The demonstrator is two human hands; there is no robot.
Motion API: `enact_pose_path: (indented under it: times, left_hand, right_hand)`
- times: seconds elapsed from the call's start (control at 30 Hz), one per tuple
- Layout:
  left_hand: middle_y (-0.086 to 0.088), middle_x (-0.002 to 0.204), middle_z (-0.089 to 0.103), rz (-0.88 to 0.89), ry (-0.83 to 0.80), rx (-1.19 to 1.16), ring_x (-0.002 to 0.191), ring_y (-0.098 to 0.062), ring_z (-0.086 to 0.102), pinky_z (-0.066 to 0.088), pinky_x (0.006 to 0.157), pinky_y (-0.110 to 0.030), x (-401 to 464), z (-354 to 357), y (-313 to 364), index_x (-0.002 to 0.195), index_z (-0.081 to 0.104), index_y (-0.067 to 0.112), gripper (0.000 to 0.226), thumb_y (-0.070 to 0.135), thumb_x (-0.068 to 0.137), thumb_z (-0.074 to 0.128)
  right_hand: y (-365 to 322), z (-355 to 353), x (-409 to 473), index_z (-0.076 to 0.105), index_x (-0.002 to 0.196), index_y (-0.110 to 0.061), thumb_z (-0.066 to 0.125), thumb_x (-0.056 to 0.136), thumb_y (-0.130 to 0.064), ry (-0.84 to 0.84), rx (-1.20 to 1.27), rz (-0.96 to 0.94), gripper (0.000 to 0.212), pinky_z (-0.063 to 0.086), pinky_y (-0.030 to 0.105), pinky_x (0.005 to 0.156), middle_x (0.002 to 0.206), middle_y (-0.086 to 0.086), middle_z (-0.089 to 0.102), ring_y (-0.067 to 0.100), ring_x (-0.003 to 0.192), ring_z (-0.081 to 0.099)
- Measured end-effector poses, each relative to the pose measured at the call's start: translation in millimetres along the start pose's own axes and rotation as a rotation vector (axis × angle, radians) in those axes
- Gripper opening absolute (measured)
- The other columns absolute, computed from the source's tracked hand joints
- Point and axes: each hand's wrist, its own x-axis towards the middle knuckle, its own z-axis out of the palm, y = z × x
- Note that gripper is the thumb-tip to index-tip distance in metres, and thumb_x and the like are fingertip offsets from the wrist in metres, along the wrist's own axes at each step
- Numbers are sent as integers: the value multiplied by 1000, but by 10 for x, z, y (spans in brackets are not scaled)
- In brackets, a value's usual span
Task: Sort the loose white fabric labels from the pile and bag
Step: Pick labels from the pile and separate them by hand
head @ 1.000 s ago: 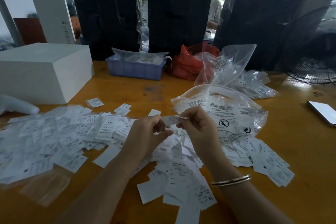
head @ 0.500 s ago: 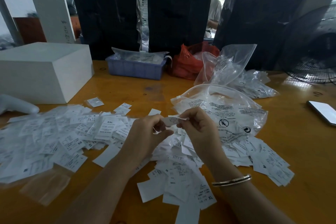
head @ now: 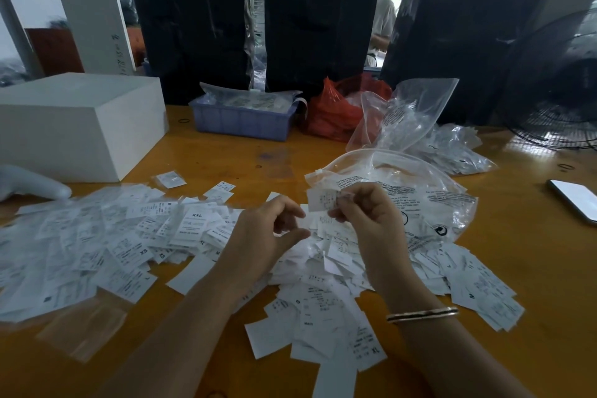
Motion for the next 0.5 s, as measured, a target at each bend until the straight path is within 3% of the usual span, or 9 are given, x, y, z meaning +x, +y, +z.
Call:
enact_pose_path:
  times: [0.2,0.5]
  left_hand:
    - [22,71,54,14,0,54,76,8,55,42,63,-5,4,18,-2,81,44,39,40,22,75,79]
    - [21,70,55,23,9,49,74,9,54,41,62,-2,-1,27,-14,96,49,30,40,18,74,80]
  right_hand:
    - [25,45,-20,59,84,-15,57,89,3,-95,-139,-54,19,54,23,69,72,-7,68,10,71,66]
    - [24,24,-3,58,83,-17,57,89,3,-62,-134,-63,21,55,24,70,73,-8,69,11,72,66]
